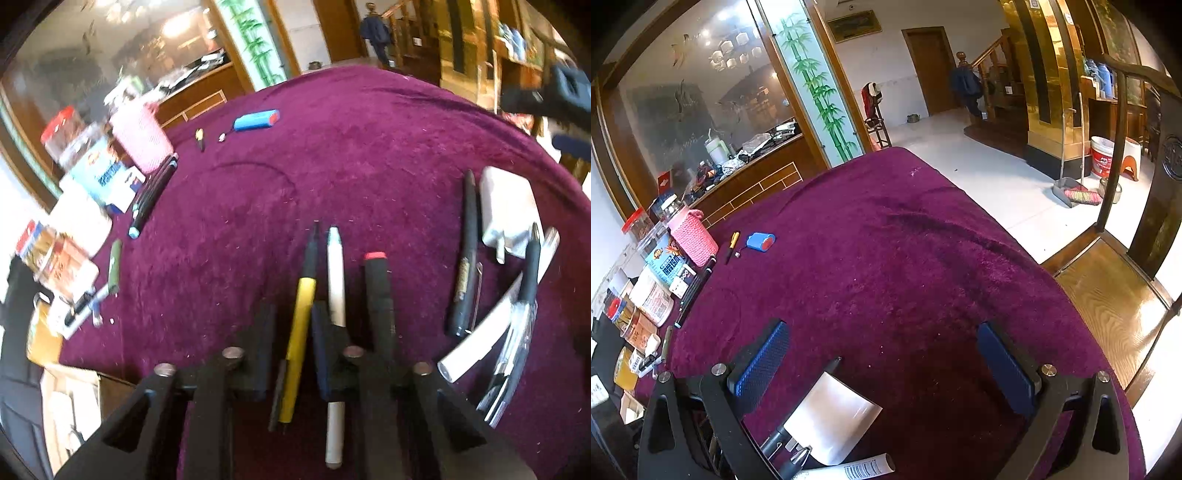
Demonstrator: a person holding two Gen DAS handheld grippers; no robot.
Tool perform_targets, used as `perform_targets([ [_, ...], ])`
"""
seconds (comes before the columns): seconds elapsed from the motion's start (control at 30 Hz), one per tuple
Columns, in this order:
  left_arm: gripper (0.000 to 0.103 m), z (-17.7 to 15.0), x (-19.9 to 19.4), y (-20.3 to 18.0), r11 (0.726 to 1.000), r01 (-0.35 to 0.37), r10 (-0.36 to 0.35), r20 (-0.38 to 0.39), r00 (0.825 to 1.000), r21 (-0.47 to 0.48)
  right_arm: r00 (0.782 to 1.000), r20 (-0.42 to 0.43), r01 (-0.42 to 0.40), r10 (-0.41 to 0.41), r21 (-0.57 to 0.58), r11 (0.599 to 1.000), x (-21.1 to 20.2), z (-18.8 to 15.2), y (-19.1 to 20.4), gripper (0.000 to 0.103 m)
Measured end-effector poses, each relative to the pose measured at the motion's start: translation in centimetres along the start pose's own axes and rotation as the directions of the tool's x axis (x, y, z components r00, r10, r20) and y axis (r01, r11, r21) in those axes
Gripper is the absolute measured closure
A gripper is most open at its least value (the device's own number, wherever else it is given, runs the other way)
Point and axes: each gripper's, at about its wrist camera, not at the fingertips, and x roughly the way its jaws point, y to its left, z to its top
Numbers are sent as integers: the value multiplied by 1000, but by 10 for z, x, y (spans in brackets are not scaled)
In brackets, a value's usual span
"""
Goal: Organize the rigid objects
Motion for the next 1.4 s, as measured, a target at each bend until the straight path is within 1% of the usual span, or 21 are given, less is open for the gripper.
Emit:
perform_targets([
  [0.07,95,-2,-4,-2,1000,20,-20,0,1000,4,1000,0,0,0,-1,1000,0,0,0,0],
  [0.13,95,-4,-13,5,995,93,-93,1,996,-48,1000,3,-6,6,-5,1000,-1,0,1,0],
  [0.23,95,-13,-36,22,972,184,-180,37,983,-145,1000,3,-13,13,-16,1000,-1,0,3,0],
  [0.33,95,-27,-66,35,947,242,-228,90,970,-210,999,13,-36,37,-37,999,-4,-1,7,1],
  [0.4,95,-40,-88,45,929,273,-248,129,960,-250,998,28,-53,54,-56,997,-7,-2,11,0],
  [0.47,95,-60,-115,59,901,313,-268,180,946,-302,996,52,-62,66,-72,995,-12,-3,15,1],
  [0.6,95,-92,-147,84,864,341,-264,241,934,-370,992,111,-48,61,-122,991,-25,-9,29,5],
  [0.63,95,-98,-151,89,860,342,-264,244,933,-378,993,97,-54,65,-111,992,-29,-10,34,9],
  [0.7,95,-111,-160,101,855,338,-251,256,934,-393,985,15,-172,174,-85,981,-34,-11,45,20],
  [0.73,95,-117,-163,106,854,333,-240,265,934,-400,970,-56,-242,238,-82,967,-35,-16,56,24],
  [0.77,95,-121,-165,111,850,334,-237,273,933,-406,960,-101,-271,263,-86,959,-34,-21,64,29],
  [0.8,95,-127,-167,116,843,344,-240,282,929,-414,940,-178,-313,292,-102,944,-31,-30,80,33],
  [0.83,95,-133,-168,120,834,355,-245,292,925,-424,918,-252,-345,306,-126,930,-26,-40,96,42],
  [0.87,95,-138,-168,123,826,363,-249,299,921,-432,905,-297,-357,305,-142,923,-21,-47,105,48],
  [0.9,95,-141,-169,126,821,368,-250,304,919,-437,891,-352,-361,286,-169,917,-15,-57,118,50],
  [0.93,95,-147,-170,131,815,371,-248,311,917,-445,888,-377,-353,263,-193,915,-10,-64,127,54],
  [0.97,95,-152,-170,134,811,371,-242,318,917,-452,889,-392,-340,237,-219,914,-7,-70,136,57],
  [1.07,95,-165,-174,151,802,353,-209,327,921,-482,885,-428,-314,184,-256,914,6,-83,152,58],
  [1.2,95,-177,-174,168,782,343,-187,330,925,-521,895,-442,-224,68,-310,924,22,-94,164,61],
  [1.27,95,-183,-171,178,766,353,-191,334,923,-537,902,-430,-201,49,-316,927,23,-94,164,62],
  [1.4,95,-192,-168,187,745,367,-200,339,919,-556,903,-429,-179,40,-288,941,16,-97,158,68],
])
